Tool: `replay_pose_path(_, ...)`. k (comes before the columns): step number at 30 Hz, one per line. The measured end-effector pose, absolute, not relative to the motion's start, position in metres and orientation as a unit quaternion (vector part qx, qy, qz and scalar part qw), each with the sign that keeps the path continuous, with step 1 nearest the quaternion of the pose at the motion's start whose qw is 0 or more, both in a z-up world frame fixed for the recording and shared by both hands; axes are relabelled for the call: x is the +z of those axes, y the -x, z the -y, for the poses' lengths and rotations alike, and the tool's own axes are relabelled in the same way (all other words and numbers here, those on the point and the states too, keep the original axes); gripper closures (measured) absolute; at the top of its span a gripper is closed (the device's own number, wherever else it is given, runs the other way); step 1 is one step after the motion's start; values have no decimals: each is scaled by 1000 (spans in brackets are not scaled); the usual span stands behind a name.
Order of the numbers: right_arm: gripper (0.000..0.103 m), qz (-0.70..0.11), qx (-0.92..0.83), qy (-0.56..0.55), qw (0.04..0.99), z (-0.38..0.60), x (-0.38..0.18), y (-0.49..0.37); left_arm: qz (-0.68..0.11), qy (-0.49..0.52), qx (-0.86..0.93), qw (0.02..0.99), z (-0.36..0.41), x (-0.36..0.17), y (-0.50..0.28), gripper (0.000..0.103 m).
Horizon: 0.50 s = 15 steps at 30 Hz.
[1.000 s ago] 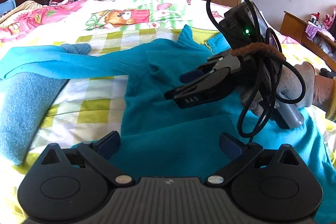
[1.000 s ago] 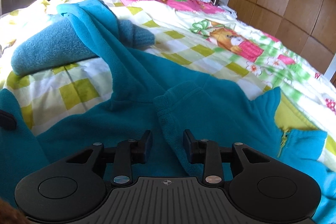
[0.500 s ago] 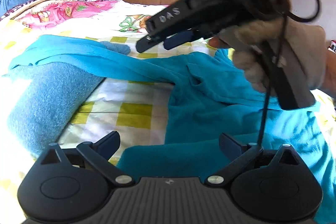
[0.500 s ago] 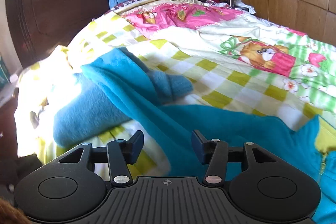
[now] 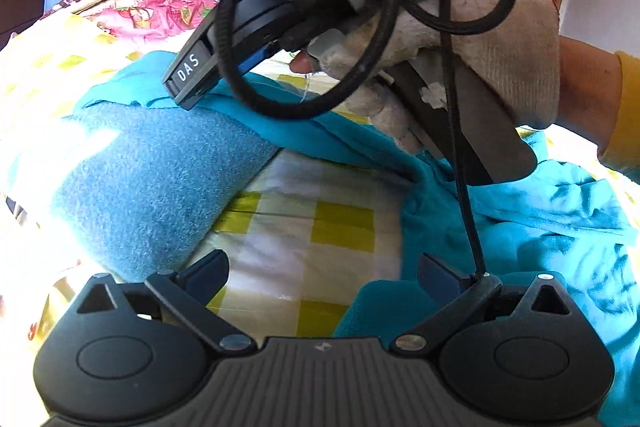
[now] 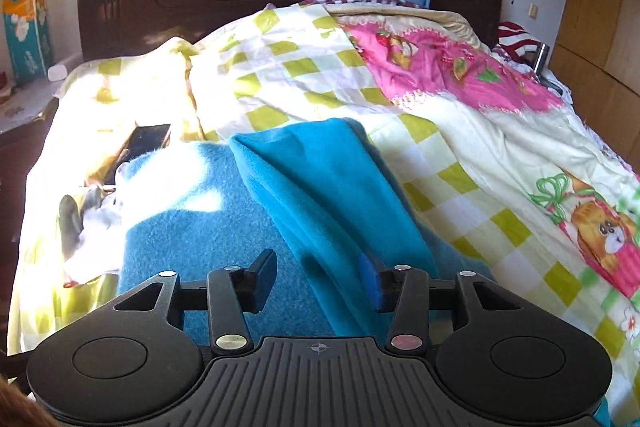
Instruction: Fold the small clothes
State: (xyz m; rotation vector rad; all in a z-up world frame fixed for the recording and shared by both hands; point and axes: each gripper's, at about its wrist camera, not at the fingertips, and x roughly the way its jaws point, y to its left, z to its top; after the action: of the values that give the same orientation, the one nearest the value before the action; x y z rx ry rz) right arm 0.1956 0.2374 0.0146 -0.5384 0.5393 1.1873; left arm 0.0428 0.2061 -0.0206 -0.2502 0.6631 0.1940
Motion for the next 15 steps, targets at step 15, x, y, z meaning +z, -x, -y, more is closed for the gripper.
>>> replay_pose_path(15, 99, -190, 520, 328, 765, -331, 8, -163, -308, 147, 133, 930, -233, -13, -28, 0)
